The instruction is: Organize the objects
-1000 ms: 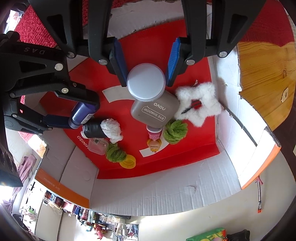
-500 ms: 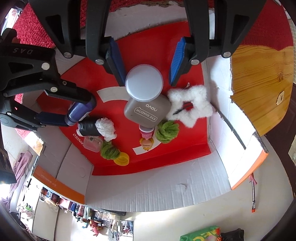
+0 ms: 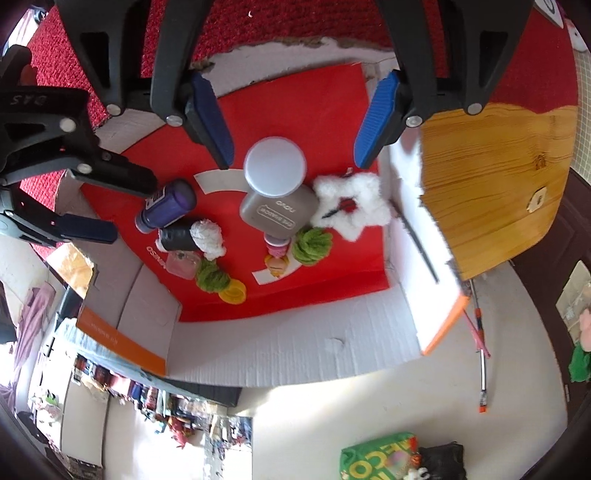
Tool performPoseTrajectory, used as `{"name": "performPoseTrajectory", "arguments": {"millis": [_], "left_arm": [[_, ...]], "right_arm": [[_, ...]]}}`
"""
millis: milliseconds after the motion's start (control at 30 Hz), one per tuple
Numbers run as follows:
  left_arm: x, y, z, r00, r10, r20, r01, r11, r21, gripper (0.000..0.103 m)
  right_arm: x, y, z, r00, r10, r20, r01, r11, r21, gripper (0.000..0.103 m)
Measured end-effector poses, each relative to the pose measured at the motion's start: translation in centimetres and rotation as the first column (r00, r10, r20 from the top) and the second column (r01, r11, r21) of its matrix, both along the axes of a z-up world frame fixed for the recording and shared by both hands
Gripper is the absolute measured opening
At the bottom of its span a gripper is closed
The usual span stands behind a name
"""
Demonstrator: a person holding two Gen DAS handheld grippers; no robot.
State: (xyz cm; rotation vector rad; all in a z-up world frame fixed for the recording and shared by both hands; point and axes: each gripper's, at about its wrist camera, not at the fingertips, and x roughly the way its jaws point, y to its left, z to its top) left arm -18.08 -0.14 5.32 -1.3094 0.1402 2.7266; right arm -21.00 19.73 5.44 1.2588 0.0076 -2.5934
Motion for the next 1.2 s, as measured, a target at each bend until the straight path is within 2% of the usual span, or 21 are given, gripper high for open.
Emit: {"name": "performPoseTrajectory", "arguments": {"millis": [133, 233, 367, 533, 667, 1200], "left_arm": [[0.7, -0.2, 0.4, 0.999, 0.02, -0.026, -0.02, 1.0, 0.002, 0.071], [1.3, -0.1, 0.7, 0.998, 0.037, -0.053, -0.037, 0.999, -0.001, 0.076], [2.0, -0.1, 0.9, 0.995, 0.056, -0.077, -0.056, 0.998, 0.005, 0.079], [2.7, 0.0, 0.9, 0.992, 0.078, -0.101, -0.079, 0.997, 0.001, 0.084], [3.2, -0.1, 0.7, 0.989, 0.095, -0.112, -0.094, 0.996, 0.009, 0.085], [3.9, -0.7, 0.7, 0.985, 0.116, -0.129, -0.114, 0.993, 0.027, 0.093]], "right_arm": [[0.9, 0.6, 0.5, 0.999, -0.029, -0.026, 0.028, 0.999, -0.028, 0.077], [1.5, 1.1, 0.8, 0.997, -0.057, -0.045, 0.055, 0.998, -0.043, 0.077], [2.4, 1.6, 0.9, 0.994, -0.086, -0.063, 0.082, 0.995, -0.06, 0.085], [3.2, 1.8, 1.0, 0.989, -0.117, -0.09, 0.112, 0.992, -0.056, 0.085], [3.8, 2.0, 1.2, 0.982, -0.144, -0.125, 0.138, 0.989, -0.055, 0.09], [4.6, 1.8, 0.7, 0.978, -0.151, -0.145, 0.147, 0.988, -0.041, 0.09]]}}
